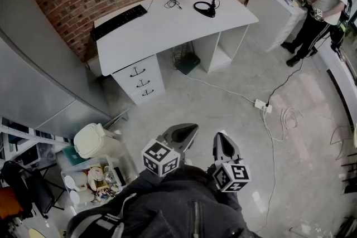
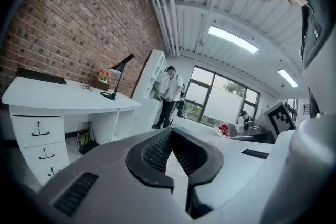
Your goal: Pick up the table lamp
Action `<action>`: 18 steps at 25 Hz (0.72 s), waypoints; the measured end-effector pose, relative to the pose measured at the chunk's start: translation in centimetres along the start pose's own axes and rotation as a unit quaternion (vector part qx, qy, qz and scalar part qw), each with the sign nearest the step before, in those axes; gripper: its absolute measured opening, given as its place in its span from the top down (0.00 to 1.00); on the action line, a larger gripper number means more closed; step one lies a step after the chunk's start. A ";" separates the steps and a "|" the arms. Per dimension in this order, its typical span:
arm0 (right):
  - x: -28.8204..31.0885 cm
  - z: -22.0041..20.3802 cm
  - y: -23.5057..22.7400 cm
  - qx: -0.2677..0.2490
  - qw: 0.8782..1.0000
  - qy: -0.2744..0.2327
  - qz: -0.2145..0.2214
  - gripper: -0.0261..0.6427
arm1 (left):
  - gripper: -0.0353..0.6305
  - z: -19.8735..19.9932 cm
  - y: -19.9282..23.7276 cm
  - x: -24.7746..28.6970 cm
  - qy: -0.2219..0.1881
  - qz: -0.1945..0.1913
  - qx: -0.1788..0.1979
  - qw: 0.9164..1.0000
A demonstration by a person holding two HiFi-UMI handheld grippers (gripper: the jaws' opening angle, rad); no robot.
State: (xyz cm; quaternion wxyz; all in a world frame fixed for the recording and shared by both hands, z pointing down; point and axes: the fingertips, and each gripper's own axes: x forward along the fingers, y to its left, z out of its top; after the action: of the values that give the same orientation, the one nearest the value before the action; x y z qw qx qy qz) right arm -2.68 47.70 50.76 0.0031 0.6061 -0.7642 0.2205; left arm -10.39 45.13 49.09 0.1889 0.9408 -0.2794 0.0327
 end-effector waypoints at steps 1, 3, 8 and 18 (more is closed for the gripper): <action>-0.1 -0.2 0.1 0.003 1.000 0.002 -0.002 0.94 | 0.94 0.0 -0.2 -0.1 0.002 -0.001 0.000 1.000; -0.3 -0.3 0.4 0.008 1.000 0.001 0.001 0.94 | 0.94 0.0 -0.5 -0.2 0.005 -0.005 0.000 1.000; -0.7 1.2 2.2 -0.004 0.998 -0.046 0.046 0.94 | 0.94 -0.3 -0.8 -0.1 0.011 -0.015 0.000 1.000; 3.2 2.1 1.2 0.009 0.998 -0.037 0.042 0.94 | 0.94 0.8 1.4 3.3 0.018 -0.036 0.002 0.999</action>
State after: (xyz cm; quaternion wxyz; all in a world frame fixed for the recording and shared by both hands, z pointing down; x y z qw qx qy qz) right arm -4.04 44.23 49.33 -0.0400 0.5810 -0.7868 0.2044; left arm -8.42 42.05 49.33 0.1932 0.9499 -0.2417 0.0437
